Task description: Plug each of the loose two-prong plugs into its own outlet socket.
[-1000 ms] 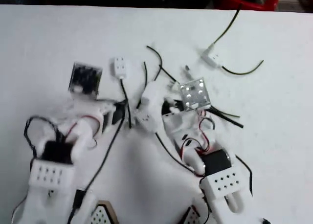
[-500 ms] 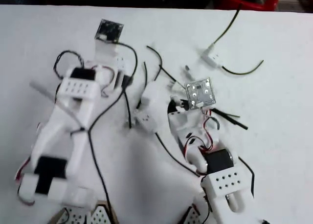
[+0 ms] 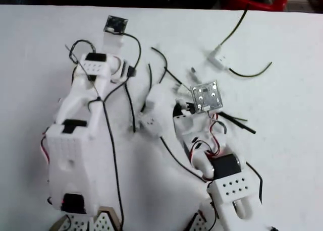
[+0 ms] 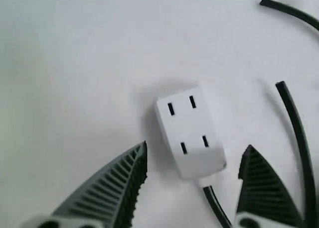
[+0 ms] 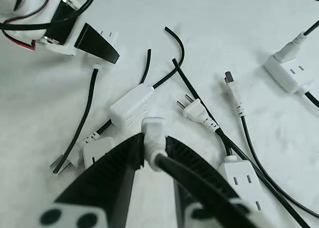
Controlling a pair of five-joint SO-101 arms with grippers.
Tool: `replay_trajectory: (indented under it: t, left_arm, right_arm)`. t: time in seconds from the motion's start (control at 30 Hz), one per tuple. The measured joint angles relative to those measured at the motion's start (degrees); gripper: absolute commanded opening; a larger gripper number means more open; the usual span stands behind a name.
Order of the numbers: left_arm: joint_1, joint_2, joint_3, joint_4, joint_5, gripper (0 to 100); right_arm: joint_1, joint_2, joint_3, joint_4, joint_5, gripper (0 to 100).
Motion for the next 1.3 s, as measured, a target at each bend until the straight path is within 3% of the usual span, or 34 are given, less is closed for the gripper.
replay_trajectory:
  t: [0.43,0.53,0.73,1.2,1.3]
  left_arm:
    - [-0.3,17.3,-19.8,0.1,-0.3,7]
    - [-0.3,18.0,-22.9,2.5,-3.3,4]
    - [-0.6,18.3,-30.2,15.9,-11.2,2]
    - [0.4,18.3,-60.5,49.8,-18.8,2]
    - [0.5,18.2,-65.1,52.4,-19.4,2]
  right_arm:
    - [0.0,0.0,0.0,0.0,0.0,2.1]
    - [0.0,0.0,0.8,-0.4,0.0,1.9]
    - [0.0,0.0,1.9,-2.5,0.0,1.9]
    - [0.0,1.5,1.9,-3.8,0.1,1.9]
    - [0.0,5.6,1.9,-5.9,0.2,1.9]
